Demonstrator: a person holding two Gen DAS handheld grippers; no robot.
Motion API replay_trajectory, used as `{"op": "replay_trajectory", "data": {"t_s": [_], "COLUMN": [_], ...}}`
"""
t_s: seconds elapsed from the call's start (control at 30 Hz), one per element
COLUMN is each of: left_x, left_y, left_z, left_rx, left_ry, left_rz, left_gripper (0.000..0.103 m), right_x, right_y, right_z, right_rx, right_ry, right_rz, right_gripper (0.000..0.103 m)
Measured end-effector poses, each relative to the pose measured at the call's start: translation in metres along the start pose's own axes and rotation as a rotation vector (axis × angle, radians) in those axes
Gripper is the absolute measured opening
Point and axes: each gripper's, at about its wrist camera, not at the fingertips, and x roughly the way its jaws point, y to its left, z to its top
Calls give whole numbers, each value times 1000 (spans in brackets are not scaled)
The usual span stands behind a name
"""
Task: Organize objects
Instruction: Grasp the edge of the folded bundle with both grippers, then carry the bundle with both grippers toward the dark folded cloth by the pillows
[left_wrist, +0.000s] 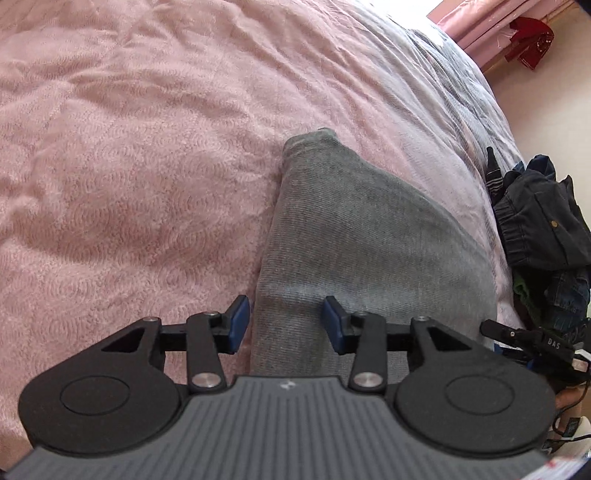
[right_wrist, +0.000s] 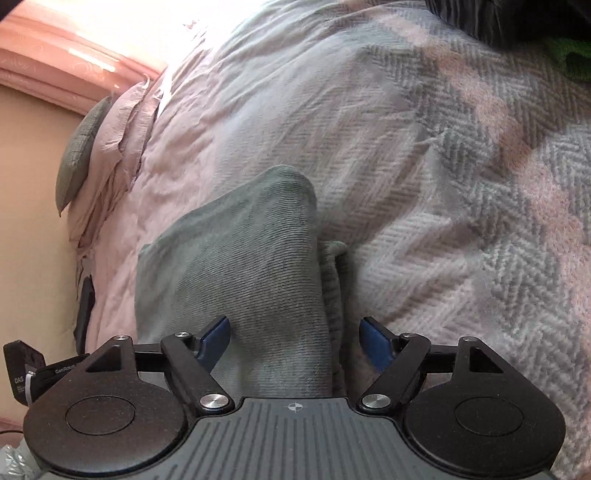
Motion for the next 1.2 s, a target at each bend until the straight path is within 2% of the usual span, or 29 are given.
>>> {"op": "replay_trajectory", "data": {"t_s": [0.13,0.37,0.5,0.63,0.73,0.97,1.1,1.2], "left_x": [7,15,16,25,34,59,65,58], "left_y": [10,31,35,31,36,40,28,24], "left_z": [5,11,17,18,20,18,18,16], "left_rx": [-1,-47,-65,-27,-43,-86,-52,-41], "left_ry": [14,41,39,79,111,125,113,94], "left_rz": [-65,-173,-234,-246,-260,-336,-301,-279], "left_gripper": [42,46,47,49,50,54,56,50], "right_x": [7,20,29,27,24,26,35,36], "right_y": [-12,-19,-13,-15,-13,-16,-9,-6], "right_z": [2,7,6,-1,-4,-7,-3,-3], "right_rx": [20,35,-18,-22,-29,-22,-33,-43], "right_ry": [-2,22,27,9,14,23,18,13], "right_rz": [50,144,121,129,122,123,121,117], "right_gripper": [79,79,80,79,79,79,79,70]}}
